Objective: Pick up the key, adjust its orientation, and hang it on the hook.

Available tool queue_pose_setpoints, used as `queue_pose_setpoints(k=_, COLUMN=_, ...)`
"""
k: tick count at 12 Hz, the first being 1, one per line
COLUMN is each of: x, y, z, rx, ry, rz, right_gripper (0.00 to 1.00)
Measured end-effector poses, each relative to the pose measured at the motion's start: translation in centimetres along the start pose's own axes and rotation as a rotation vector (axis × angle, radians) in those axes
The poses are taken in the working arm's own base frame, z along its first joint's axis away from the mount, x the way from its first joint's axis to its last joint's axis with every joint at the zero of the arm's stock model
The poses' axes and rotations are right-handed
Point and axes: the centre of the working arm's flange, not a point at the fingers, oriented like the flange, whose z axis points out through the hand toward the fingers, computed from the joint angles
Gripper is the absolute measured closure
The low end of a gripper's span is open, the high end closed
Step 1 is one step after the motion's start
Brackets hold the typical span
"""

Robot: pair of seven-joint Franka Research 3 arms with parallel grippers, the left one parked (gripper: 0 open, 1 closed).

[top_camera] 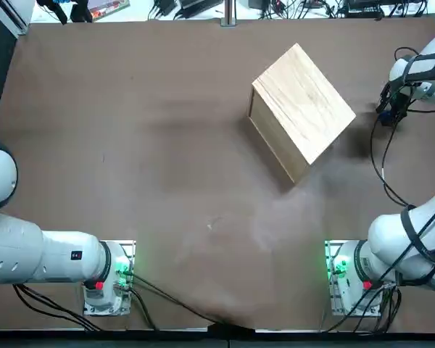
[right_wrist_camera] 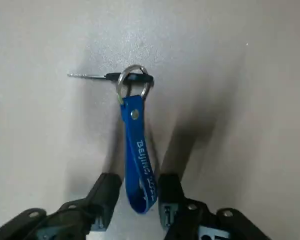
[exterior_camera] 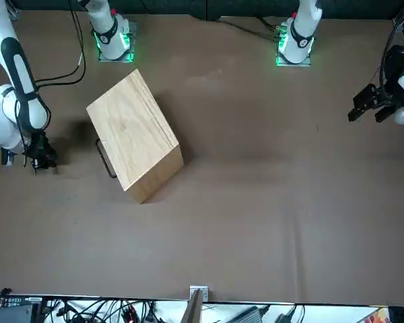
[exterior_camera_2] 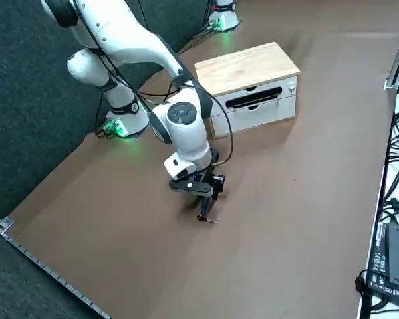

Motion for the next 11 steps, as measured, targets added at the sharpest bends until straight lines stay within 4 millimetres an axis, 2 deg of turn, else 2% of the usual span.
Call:
queue_pose_setpoints(k=5, x=0.61, y=0.57, z=-0.55, rx=0.005, ry=0.004, rz=0.003, right_gripper=0.54)
queue_pose_setpoints(k=6, x=0.85, y=0.79, z=-0.64, rx=0.006, ry=0.006, rz=0.004, right_gripper=0.59)
queue_pose_setpoints(k=8, x=1.02, y=1.01, z=-0.77, rx=0.006, ry=0.006, rz=0.005, right_gripper=0.61)
queue_pose_setpoints(k=11, x=0.64, y=0.84, z=-0.85, rx=0.007, ry=0.006, rz=-0.002, right_gripper=0.97)
